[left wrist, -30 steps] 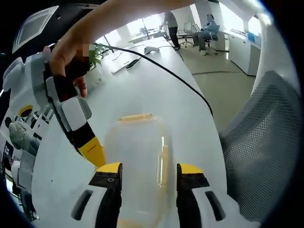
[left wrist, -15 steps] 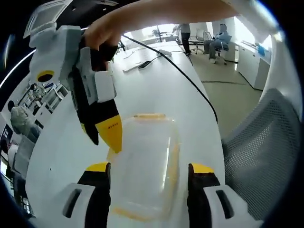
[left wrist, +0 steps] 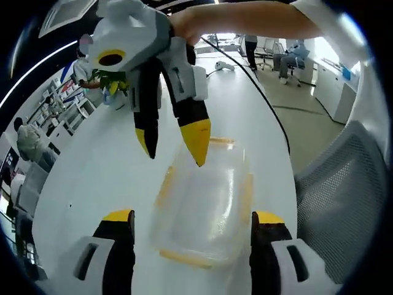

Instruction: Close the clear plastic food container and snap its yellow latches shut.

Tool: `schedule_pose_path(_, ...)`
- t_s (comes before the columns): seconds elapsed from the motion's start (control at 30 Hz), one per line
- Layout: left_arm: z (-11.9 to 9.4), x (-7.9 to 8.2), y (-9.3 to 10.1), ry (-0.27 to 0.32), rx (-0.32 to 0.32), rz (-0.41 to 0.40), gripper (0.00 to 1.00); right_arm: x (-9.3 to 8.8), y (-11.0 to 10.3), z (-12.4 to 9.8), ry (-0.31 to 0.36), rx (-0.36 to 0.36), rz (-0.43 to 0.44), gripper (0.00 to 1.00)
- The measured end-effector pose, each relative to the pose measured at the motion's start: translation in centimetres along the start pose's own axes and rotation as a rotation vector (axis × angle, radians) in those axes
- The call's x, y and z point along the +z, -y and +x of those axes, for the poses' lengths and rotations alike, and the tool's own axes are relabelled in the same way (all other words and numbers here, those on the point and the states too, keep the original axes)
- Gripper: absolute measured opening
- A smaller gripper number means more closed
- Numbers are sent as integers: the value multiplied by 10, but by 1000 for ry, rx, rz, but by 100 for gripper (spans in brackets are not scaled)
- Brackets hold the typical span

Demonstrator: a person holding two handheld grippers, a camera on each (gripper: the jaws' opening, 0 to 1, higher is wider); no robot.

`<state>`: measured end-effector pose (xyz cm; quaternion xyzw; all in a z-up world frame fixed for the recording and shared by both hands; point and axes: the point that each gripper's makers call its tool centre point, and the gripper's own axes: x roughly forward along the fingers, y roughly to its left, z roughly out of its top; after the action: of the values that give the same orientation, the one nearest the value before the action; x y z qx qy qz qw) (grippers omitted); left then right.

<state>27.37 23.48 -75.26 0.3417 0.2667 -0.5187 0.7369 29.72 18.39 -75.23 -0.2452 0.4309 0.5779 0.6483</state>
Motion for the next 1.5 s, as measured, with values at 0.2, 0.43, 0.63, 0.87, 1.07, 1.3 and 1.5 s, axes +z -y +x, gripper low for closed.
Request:
schedule_pose_path(0.2,-3,-6,-7,-25,-7,-7,77,-5,-5,-4,-10,-20,-26,50)
schedule_pose_path(0.43,-3,-13,-3,-63,-59,5,86,-13,-13,-6,-40,-32,-69,55)
schedule_pose_path(0.63,1,-15,1,-86,-92,30,87,-26,-17,-3,-86,-44,-101,57)
schedule_pose_path(0.87,9,-22,8,-123,-127,42,87,-43,-20,3,-140,-43,-132,63)
schedule_pose_path(1.07,12,-23,8,-135,-142,41,87,-44,-30,8,-143,-28,-166,70)
schedule_pose_path(1.3,18,-24,8,-155,-149,67,87,-54,-31,15,-180,-45,-203,72)
schedule_pose_path(1.5,22,-26,11,-165,-165,71,86,-59,-26,17,-202,-66,-218,71)
